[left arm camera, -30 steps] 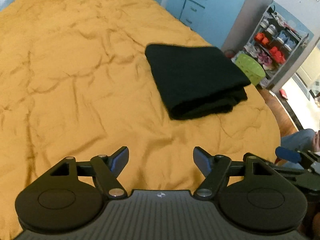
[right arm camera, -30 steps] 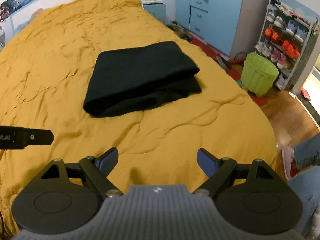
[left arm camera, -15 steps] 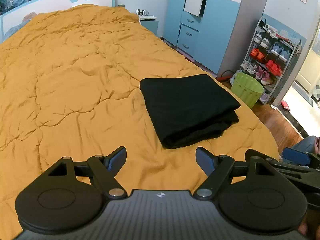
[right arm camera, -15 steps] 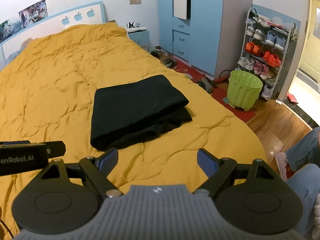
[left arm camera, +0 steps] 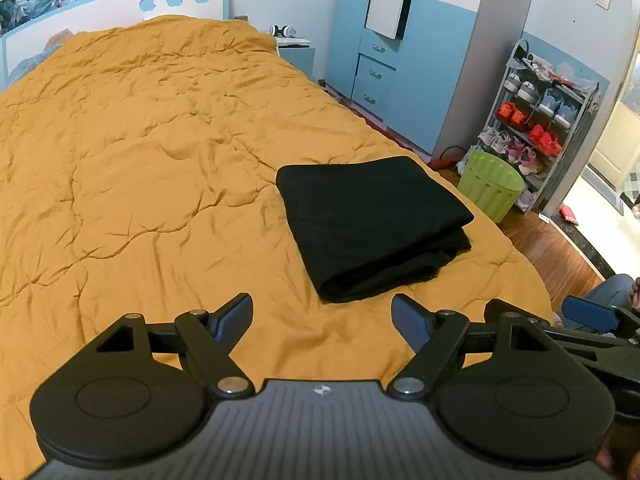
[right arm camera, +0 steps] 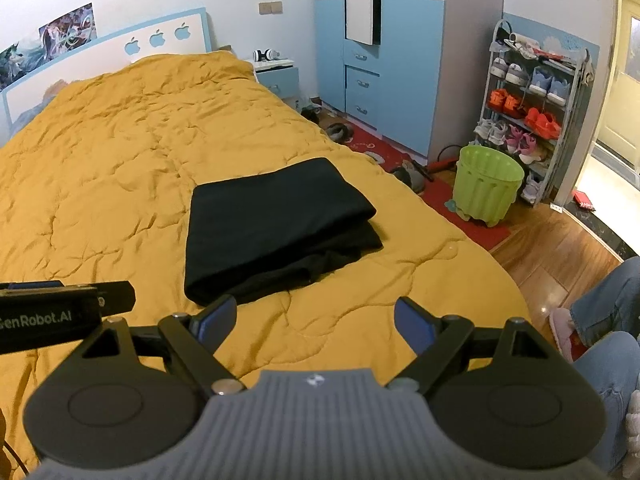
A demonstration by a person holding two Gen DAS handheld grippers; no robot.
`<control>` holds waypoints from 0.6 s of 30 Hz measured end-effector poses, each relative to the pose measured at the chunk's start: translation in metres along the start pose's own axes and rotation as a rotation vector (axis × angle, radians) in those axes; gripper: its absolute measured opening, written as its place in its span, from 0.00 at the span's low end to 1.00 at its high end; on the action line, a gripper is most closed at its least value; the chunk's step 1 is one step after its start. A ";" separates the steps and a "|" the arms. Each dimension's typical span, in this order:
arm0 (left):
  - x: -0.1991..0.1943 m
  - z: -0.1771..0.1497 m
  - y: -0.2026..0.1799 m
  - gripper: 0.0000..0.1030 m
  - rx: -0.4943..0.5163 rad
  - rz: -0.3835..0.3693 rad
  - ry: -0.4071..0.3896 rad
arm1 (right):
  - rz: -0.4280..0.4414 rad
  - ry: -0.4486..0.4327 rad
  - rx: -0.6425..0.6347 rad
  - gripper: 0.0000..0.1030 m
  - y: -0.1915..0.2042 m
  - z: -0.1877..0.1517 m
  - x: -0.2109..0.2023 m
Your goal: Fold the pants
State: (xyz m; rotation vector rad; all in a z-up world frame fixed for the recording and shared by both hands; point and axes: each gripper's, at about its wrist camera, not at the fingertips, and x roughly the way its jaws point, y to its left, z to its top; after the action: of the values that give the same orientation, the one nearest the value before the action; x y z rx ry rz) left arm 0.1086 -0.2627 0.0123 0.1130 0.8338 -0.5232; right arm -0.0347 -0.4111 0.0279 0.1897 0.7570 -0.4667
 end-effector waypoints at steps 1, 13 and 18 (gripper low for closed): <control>0.000 0.000 0.000 0.89 0.001 0.000 0.000 | 0.000 0.000 0.000 0.80 0.000 0.000 0.000; -0.005 0.001 -0.002 0.89 -0.006 -0.008 -0.003 | 0.001 0.003 -0.006 0.80 0.000 0.000 -0.001; -0.006 0.001 -0.002 0.89 -0.008 -0.007 -0.003 | -0.002 0.002 -0.012 0.80 0.001 -0.001 -0.004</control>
State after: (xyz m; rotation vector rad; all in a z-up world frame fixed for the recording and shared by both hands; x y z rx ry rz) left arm 0.1052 -0.2621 0.0173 0.1023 0.8335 -0.5270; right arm -0.0371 -0.4082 0.0298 0.1780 0.7616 -0.4634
